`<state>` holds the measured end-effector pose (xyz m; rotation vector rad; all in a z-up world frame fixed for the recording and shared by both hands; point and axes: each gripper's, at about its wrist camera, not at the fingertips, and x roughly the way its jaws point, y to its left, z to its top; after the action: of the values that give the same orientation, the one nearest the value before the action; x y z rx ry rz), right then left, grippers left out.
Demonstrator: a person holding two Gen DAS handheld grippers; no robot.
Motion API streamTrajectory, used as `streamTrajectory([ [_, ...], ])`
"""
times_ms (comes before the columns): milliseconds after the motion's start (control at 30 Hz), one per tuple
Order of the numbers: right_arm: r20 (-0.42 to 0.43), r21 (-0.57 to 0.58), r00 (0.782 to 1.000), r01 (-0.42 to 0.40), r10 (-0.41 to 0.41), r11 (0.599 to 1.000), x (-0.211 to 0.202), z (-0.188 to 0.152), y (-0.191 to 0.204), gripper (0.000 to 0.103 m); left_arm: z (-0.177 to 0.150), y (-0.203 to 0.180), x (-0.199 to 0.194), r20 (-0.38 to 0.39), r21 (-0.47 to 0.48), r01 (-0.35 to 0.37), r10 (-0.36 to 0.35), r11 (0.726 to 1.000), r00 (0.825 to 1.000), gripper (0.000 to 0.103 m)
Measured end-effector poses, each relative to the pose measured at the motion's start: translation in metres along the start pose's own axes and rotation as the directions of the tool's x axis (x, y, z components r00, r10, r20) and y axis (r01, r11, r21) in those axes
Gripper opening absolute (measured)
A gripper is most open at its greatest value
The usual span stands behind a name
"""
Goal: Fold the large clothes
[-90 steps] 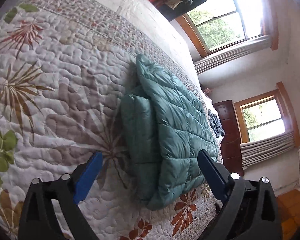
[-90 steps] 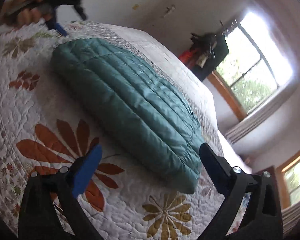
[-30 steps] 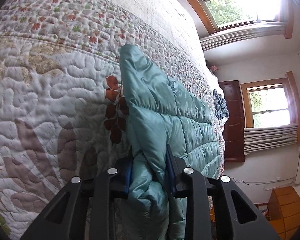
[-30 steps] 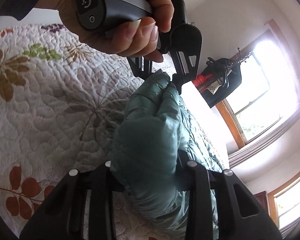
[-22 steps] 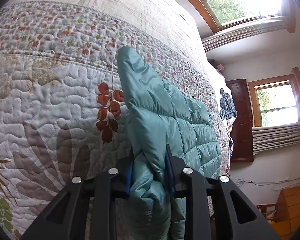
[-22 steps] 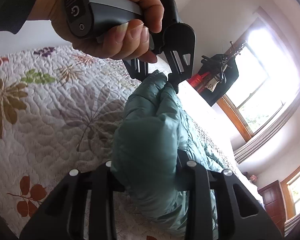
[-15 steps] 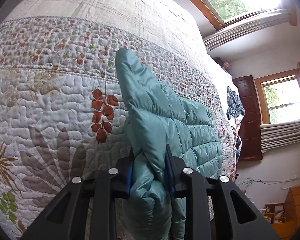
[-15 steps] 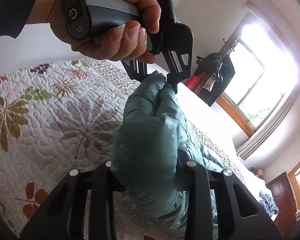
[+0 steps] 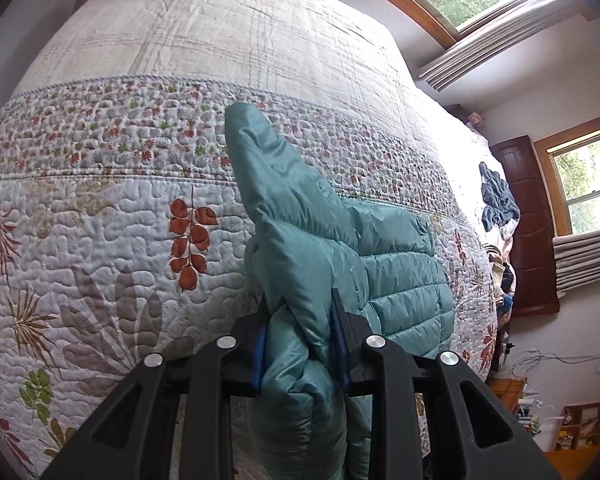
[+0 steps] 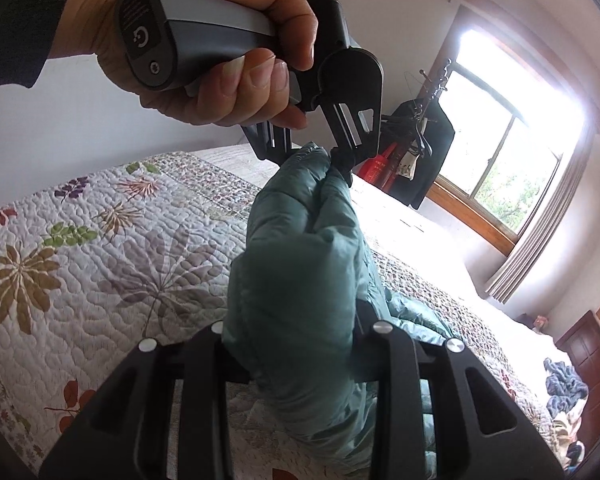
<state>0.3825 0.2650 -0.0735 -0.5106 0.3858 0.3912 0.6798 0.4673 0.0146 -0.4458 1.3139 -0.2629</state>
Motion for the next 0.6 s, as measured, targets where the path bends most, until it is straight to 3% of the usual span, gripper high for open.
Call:
streamTrajectory([
  [600,0.055,0.191,0.998,-0.022,0.012,0.981,-0.024,-0.015,-0.063,0.030,0.001,-0.077,0.006,0.005,0.082,-0.129,0.129,0.988,0.992,0.027],
])
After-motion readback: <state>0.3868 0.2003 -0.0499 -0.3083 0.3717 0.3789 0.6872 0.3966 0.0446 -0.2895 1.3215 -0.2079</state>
